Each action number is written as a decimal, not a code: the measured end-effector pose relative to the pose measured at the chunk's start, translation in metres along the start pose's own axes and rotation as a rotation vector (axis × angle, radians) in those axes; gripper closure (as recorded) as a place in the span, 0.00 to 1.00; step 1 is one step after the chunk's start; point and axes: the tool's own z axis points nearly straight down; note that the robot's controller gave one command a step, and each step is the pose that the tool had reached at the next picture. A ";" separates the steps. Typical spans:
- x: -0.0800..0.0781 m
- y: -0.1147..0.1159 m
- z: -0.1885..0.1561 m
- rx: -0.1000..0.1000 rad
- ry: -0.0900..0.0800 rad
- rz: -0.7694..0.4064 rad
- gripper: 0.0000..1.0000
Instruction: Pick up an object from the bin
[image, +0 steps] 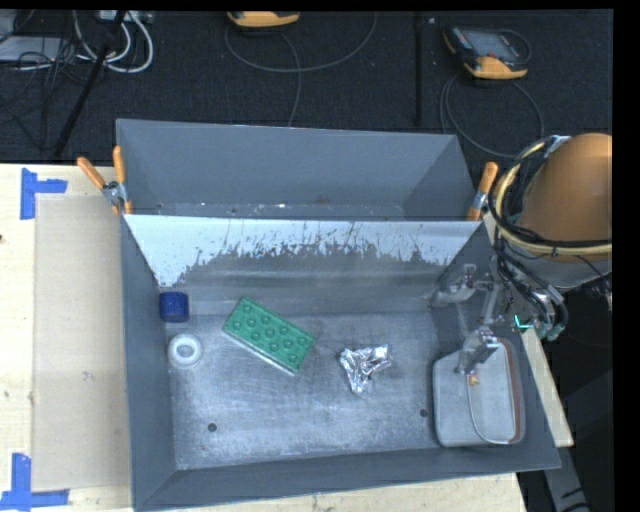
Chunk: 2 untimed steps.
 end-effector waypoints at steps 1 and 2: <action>0.005 0.091 0.139 0.006 -0.013 -0.448 0.00; -0.022 0.085 0.111 0.004 -0.012 -0.541 0.00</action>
Offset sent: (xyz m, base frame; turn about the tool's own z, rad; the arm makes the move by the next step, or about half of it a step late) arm -0.0087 0.0923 -0.1421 -0.4517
